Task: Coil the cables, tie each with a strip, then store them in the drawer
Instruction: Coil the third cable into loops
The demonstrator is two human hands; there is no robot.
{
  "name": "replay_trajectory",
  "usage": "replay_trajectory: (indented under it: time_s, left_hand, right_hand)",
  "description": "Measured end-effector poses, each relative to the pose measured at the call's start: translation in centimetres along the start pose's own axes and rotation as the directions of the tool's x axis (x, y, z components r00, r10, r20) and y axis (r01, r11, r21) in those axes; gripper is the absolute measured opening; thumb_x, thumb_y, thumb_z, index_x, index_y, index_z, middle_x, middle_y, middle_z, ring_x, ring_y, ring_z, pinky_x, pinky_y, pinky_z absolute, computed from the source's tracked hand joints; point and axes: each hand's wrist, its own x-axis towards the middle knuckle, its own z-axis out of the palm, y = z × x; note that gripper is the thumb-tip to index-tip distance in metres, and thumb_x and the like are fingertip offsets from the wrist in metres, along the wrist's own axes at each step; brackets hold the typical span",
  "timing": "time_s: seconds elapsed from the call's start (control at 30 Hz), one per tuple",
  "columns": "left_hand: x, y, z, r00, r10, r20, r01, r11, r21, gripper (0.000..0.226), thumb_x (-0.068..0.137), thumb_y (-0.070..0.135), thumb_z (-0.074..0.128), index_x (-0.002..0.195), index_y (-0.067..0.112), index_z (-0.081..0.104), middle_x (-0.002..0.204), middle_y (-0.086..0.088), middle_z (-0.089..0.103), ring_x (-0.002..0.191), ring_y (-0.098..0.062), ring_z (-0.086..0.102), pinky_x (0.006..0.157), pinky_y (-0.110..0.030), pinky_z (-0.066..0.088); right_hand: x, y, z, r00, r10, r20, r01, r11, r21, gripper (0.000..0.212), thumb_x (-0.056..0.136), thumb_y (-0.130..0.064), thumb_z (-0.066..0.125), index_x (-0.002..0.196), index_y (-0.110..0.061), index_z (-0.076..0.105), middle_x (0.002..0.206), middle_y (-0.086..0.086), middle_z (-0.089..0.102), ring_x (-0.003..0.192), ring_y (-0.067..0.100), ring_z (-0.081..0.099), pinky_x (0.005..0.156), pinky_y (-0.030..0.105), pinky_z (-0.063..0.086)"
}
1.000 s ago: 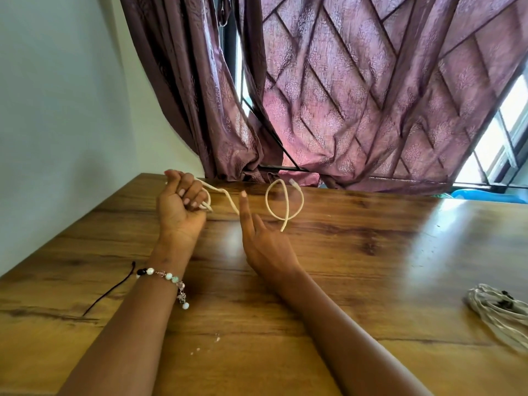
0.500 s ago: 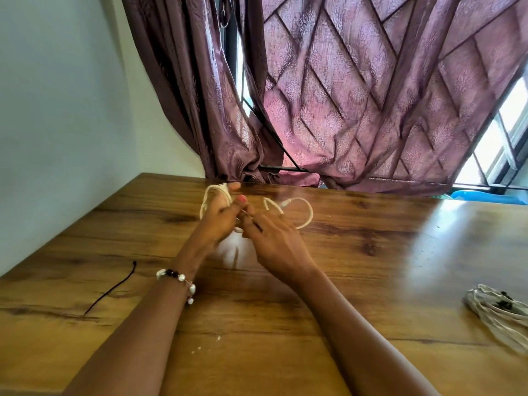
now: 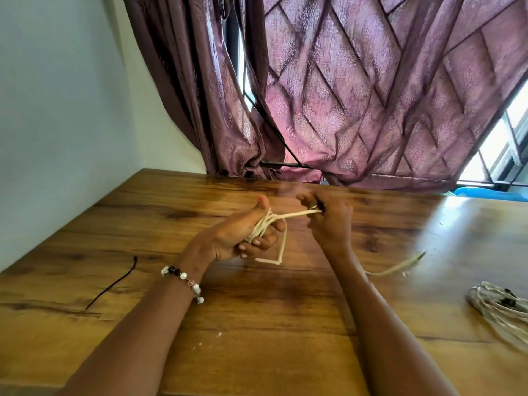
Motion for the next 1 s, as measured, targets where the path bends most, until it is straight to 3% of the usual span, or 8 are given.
replay_trajectory:
  time_s: [0.13, 0.23, 0.43, 0.57, 0.7, 0.77, 0.87, 1.0]
  left_hand:
    - [0.0, 0.0, 0.9, 0.976, 0.102, 0.192, -0.101, 0.995, -0.016, 0.059, 0.08, 0.065, 0.046, 0.085, 0.006, 0.045, 0.05, 0.003, 0.028, 0.035, -0.003, 0.013, 0.033, -0.012, 0.014]
    - [-0.1, 0.1, 0.4, 0.957, 0.229, 0.179, -0.199, 0.966, -0.167, 0.051, 0.08, 0.054, 0.063, 0.082, 0.007, 0.045, 0.048, 0.005, 0.032, 0.032, -0.001, 0.019, 0.032, -0.012, 0.017]
    - [-0.3, 1.2, -2.4, 0.864, 0.499, -0.067, -0.445, 0.695, -0.564, 0.039, 0.075, 0.046, 0.072, 0.084, 0.015, 0.05, 0.047, 0.008, 0.04, 0.032, -0.003, 0.019, 0.03, -0.014, 0.025]
    - [-1.1, 1.7, -4.7, 0.759, 0.55, -0.349, -0.645, 0.56, -0.519, 0.037, 0.078, 0.047, 0.068, 0.081, 0.016, 0.048, 0.049, 0.008, 0.038, 0.031, -0.002, 0.028, 0.03, -0.016, 0.029]
    - [-1.7, 1.7, -6.4, 0.601, 0.416, -0.682, -0.764, 0.551, -0.337, 0.036, 0.102, 0.042, 0.031, 0.079, 0.018, 0.046, 0.052, 0.005, 0.041, 0.033, -0.005, 0.028, 0.035, -0.017, 0.025]
    - [-1.7, 1.5, -6.2, 0.554, 0.365, -0.748, -0.736, 0.634, -0.236, 0.035, 0.101, 0.041, 0.034, 0.079, 0.018, 0.046, 0.055, 0.005, 0.046, 0.035, -0.006, 0.031, 0.038, -0.017, 0.025]
    - [-0.7, 1.1, -4.7, 0.523, 0.358, -0.774, -0.495, 0.866, 0.066, 0.038, 0.101, 0.038, 0.037, 0.073, 0.014, 0.046, 0.055, 0.005, 0.052, 0.034, -0.005, 0.035, 0.035, -0.016, 0.025]
    - [0.3, 0.3, -3.5, 0.672, 0.309, -0.673, -0.273, 0.948, 0.163, 0.027, 0.102, 0.029, 0.039, 0.081, 0.013, 0.047, 0.057, 0.001, 0.057, 0.035, -0.007, 0.039, 0.035, -0.016, 0.027]
  right_hand:
    - [-1.1, 1.9, 0.4, 0.959, 0.121, 0.257, -0.054, 0.966, -0.253, 0.025, 0.091, -0.031, 0.053, 0.078, -0.01, 0.06, 0.079, 0.008, 0.072, 0.072, 0.025, 0.067, 0.055, 0.031, 0.046]
    - [-1.3, 1.8, 0.7, 0.856, 0.337, 0.392, -0.055, 0.813, -0.579, 0.017, 0.092, -0.025, 0.051, 0.102, -0.014, 0.06, 0.094, 0.017, 0.067, 0.088, 0.039, 0.063, 0.064, 0.037, 0.043]
    - [-2.3, -0.7, 2.4, 0.721, 0.257, 0.644, 0.313, 0.708, -0.633, 0.029, 0.1, -0.028, 0.04, 0.123, -0.013, 0.049, 0.11, 0.015, 0.064, 0.098, 0.037, 0.063, 0.071, 0.042, 0.049]
    - [-2.6, -2.0, 4.1, 0.629, 0.102, 0.771, 0.549, 0.643, -0.533, 0.035, 0.1, -0.037, 0.035, 0.117, -0.009, 0.05, 0.105, 0.017, 0.066, 0.096, 0.035, 0.064, 0.07, 0.04, 0.047]
    - [-2.9, -3.6, 4.3, 0.513, -0.076, 0.855, 0.643, 0.694, -0.324, 0.035, 0.102, -0.037, 0.031, 0.117, -0.011, 0.049, 0.106, 0.015, 0.067, 0.099, 0.034, 0.062, 0.075, 0.04, 0.047]
    - [-3.4, -4.2, 4.5, 0.523, -0.237, 0.819, 0.656, 0.726, -0.208, 0.031, 0.102, -0.036, 0.036, 0.112, -0.011, 0.051, 0.1, 0.012, 0.069, 0.088, 0.033, 0.064, 0.064, 0.038, 0.046]
    - [-3.7, -4.8, 4.9, 0.608, -0.426, 0.67, 0.673, 0.724, -0.152, 0.023, 0.093, -0.032, 0.058, 0.089, -0.01, 0.058, 0.071, 0.007, 0.065, 0.055, 0.029, 0.06, 0.04, 0.032, 0.042]
    - [-2.7, -5.2, 3.6, 0.756, -0.476, 0.449, 0.599, 0.781, -0.18, 0.026, 0.084, -0.035, 0.069, 0.081, -0.011, 0.06, 0.07, 0.004, 0.062, 0.056, 0.025, 0.058, 0.041, 0.029, 0.04]
